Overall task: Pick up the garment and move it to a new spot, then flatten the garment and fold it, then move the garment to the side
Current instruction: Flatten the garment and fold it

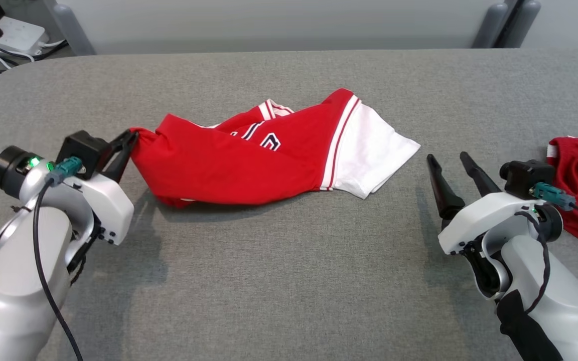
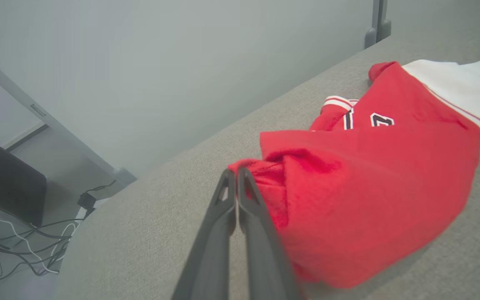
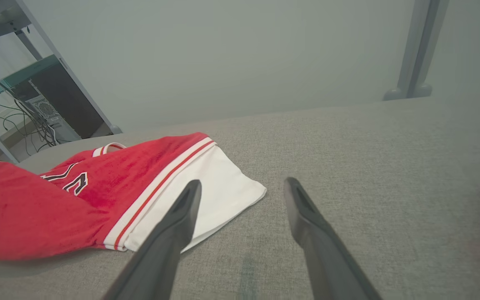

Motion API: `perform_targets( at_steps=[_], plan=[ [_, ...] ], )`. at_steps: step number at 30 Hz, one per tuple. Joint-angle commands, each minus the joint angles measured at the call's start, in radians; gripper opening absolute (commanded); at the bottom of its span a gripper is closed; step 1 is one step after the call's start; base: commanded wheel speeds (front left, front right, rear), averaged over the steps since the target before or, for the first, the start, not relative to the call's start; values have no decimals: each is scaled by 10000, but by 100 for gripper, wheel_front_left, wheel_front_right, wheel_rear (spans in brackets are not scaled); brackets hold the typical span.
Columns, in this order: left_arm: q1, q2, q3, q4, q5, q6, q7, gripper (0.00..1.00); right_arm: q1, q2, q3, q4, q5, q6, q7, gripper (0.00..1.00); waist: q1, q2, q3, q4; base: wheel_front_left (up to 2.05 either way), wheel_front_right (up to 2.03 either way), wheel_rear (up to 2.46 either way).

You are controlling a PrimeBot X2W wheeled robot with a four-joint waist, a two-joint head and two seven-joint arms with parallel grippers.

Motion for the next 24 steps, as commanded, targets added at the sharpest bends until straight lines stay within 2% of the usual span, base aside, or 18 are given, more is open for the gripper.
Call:
perform_targets(
  at_steps=[1, 2, 3, 7, 10, 11, 15, 24],
  plan=[
    [-654, 516, 243, -42, -138, -26, 14, 9, 99, 50, 218, -283, 51, 42, -133, 100, 0, 0, 61, -93, 0, 0, 0],
    [-765, 544, 117, 42, -224, -48, 47, 46, 84, 70, 306, -281, 81, 42, -133, 100, 0, 0, 81, -119, 0, 0, 0],
    [-838, 541, -31, 136, -277, -59, 69, 100, 63, 90, 398, -284, 107, 42, -133, 100, 0, 0, 99, -145, 0, 0, 0],
    [-793, 158, -265, 504, -558, -48, -214, 100, -35, 111, 671, -254, 237, 42, -133, 100, 0, 0, 157, -167, 0, 0, 0],
    [-445, -337, -58, 733, -773, 427, -666, 100, -31, 40, 777, -218, 310, 42, -133, 100, 0, 0, 127, -40, 0, 0, 0],
    [-78, -756, 47, 846, -934, 714, -834, 100, 18, -36, 816, -101, 361, 42, -133, 100, 0, 0, 90, 124, 0, 0, 0],
    [660, -1521, 303, 768, -1210, 1109, -1001, 100, 78, -91, 857, 265, 481, 42, -131, 100, 0, 0, 9, 469, 0, 0, 0],
    [1966, -2561, 457, -291, -860, 1010, -1026, 100, -180, -149, 594, 1316, 747, 42, -119, 100, 0, 0, 11, 1125, 0, 0, 0]
  ],
)
